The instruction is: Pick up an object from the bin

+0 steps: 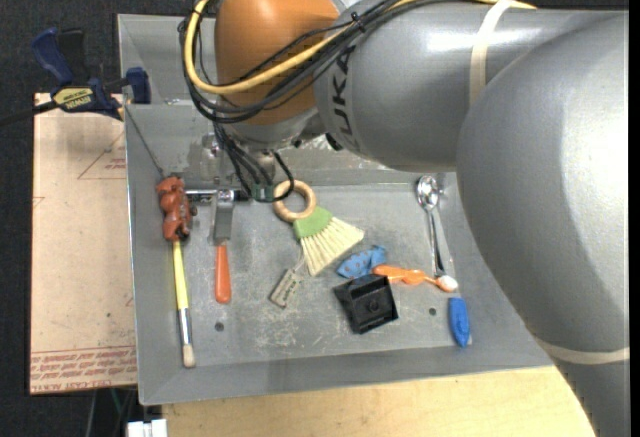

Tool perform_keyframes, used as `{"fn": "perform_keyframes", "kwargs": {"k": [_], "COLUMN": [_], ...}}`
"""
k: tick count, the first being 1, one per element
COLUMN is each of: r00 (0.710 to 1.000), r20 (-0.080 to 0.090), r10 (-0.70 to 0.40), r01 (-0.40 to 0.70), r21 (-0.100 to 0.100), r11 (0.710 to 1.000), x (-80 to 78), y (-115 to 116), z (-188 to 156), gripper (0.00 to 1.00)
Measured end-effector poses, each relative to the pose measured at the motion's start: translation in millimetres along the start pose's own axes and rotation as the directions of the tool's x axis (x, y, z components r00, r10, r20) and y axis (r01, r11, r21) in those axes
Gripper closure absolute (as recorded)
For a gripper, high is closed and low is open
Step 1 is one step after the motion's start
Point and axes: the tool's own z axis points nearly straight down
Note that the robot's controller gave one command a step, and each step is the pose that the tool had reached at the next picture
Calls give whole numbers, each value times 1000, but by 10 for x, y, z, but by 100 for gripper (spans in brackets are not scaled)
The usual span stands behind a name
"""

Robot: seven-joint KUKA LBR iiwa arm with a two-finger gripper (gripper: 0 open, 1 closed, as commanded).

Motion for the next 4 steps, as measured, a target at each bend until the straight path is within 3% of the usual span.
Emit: {"fn": "perform_keyframes", "kwargs": {"k": [1,2,3,4], "r00": [1000,966,919,810], "r20": [6,13,7,8], "r10": [3,-257,-395,-586], "r01": [-3,257,395,586], "r21": [-1,-1,1,3], "r11": [1000,966,919,810], "x": [-20,5,255,230], "y": [-9,-214,-326,-327], "z": [-38,548,586,774], "gripper": [0,0,0,0]}}
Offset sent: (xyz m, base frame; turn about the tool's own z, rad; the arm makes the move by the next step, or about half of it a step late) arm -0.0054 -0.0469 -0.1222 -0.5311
